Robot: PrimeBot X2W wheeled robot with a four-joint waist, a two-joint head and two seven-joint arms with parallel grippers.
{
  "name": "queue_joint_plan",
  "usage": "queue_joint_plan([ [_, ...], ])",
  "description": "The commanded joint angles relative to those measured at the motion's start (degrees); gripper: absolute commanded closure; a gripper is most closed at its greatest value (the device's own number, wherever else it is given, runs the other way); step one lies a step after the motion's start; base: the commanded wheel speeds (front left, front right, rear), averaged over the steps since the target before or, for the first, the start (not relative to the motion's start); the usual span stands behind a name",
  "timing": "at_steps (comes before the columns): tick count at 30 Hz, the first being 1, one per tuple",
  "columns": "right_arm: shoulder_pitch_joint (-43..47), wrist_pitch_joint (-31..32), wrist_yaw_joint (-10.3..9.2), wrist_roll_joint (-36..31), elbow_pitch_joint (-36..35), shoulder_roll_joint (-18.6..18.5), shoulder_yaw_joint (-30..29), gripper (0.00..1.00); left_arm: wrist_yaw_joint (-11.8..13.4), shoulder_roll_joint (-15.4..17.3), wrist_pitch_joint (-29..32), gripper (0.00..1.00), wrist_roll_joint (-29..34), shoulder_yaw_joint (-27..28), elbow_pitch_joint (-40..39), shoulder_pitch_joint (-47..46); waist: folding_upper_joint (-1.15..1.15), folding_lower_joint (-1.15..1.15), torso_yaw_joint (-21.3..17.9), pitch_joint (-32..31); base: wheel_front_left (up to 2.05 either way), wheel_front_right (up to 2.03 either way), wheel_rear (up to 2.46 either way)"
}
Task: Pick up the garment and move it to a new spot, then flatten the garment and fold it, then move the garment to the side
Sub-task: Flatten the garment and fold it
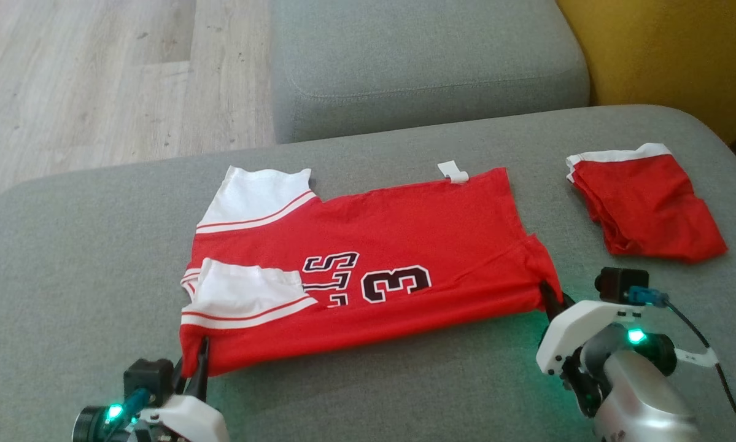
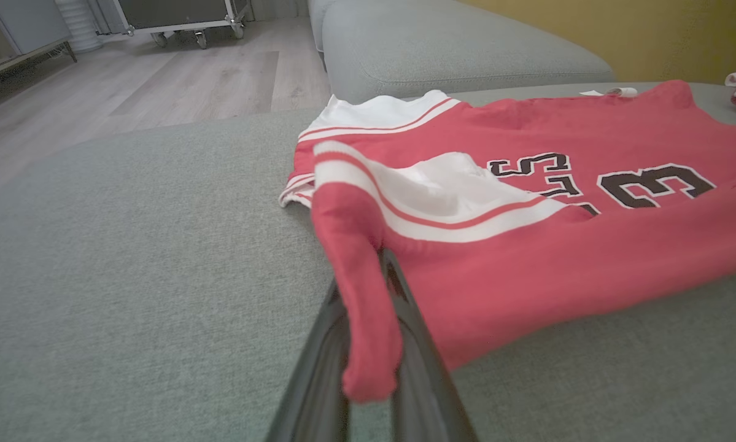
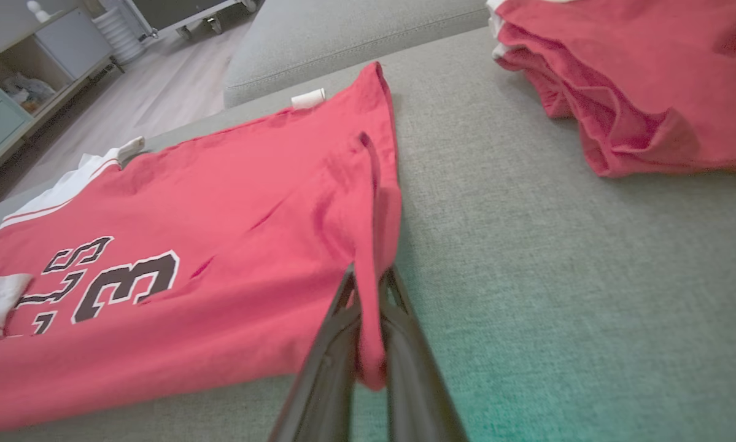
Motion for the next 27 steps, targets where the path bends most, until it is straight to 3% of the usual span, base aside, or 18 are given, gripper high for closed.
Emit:
queue_joint_plan([
  [1, -1.0, -0.1, -0.04, -0.2, -3.1, 0.1, 0.4, 1.0, 0.7, 1.5, 0.0, 1.0, -0.6, 2.1, -2.3, -1.7, 0.0, 0.0, -0.1, 0.2, 0.0, 0.0, 0.0],
  [2, -0.6, -0.1, -0.04, -0.3, -3.9, 0.1, 0.1, 0.48, 0.8, 1.4, -0.1, 0.79, -0.6, 2.0, -2.7, -1.6, 0.0, 0.0, -0.2, 0.4, 0.0, 0.0, 0.0],
  [3, -0.2, -0.2, -0.04, -0.3, -4.8, 0.1, -0.3, 0.0, 1.0, 1.4, -0.3, 0.51, -0.6, 2.0, -3.1, -1.6, 0.0, 0.0, -0.3, 0.6, 0.0, 0.0, 0.0],
  [4, 0.1, -0.3, -0.04, -0.2, -5.6, 0.1, -0.8, 0.0, 1.3, 1.4, -0.6, 0.0, -0.6, 2.0, -3.5, -1.5, 0.0, 0.0, -0.3, 0.8, 0.0, 0.0, 0.0],
  [13, 2.1, -9.8, -0.04, -2.2, -18.8, 0.4, -2.7, 0.0, 3.5, 0.0, -7.6, 0.0, -1.5, 6.0, -11.9, -6.1, 0.0, 0.0, 0.0, 3.6, 0.0, 0.0, 0.0],
  [20, 5.8, -11.5, -0.04, -4.2, -34.5, 0.5, -2.8, 0.0, 0.7, -4.2, -7.9, 0.0, 0.2, 10.2, -25.9, -4.9, 0.0, 0.0, -0.2, 5.8, 0.0, 0.0, 0.0],
  [27, 9.2, -11.6, -0.04, -3.8, -42.2, 0.5, -2.5, 0.0, -2.0, -6.5, -7.9, 0.0, 1.9, 13.1, -26.4, -4.4, 0.0, 0.0, -0.4, 8.6, 0.0, 0.0, 0.0],
])
